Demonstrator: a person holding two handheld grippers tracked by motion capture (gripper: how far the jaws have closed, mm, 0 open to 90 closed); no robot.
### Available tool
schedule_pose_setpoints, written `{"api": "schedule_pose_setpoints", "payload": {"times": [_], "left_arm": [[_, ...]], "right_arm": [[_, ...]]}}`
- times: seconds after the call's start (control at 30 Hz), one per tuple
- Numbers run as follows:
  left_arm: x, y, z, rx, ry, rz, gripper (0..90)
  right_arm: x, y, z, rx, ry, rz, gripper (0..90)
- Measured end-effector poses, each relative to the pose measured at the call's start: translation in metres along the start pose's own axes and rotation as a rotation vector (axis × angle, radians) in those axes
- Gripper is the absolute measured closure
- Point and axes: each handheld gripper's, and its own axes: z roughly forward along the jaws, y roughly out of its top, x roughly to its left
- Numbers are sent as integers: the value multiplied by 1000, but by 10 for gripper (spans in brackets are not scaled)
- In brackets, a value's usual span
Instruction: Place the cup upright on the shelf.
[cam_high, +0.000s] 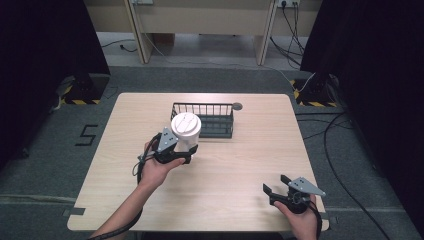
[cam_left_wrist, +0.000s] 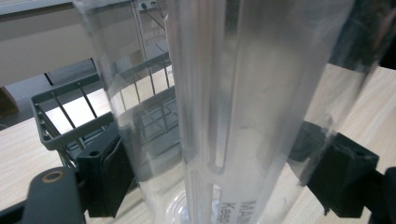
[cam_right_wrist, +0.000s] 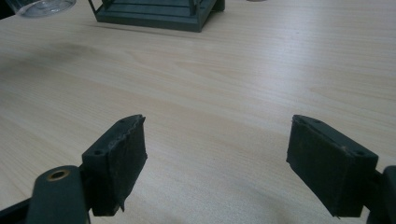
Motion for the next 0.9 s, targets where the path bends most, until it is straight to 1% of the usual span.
{"api": "schedule_pose_setpoints", "payload": {"times": [0.07, 0.3, 0.53, 0.9], "left_arm": [[1, 2, 1, 0, 2, 4, 178], [4, 7, 5, -6, 9, 0, 178], [8, 13, 11, 0, 23, -3, 178], [13, 20, 17, -3, 29, -3, 178]], "right_arm": [[0, 0, 0, 0, 1, 0, 202], [0, 0, 0, 0, 0, 0, 202], [-1, 0, 0, 0, 2, 0, 202], [-1, 0, 0, 0, 3, 5, 201]]}}
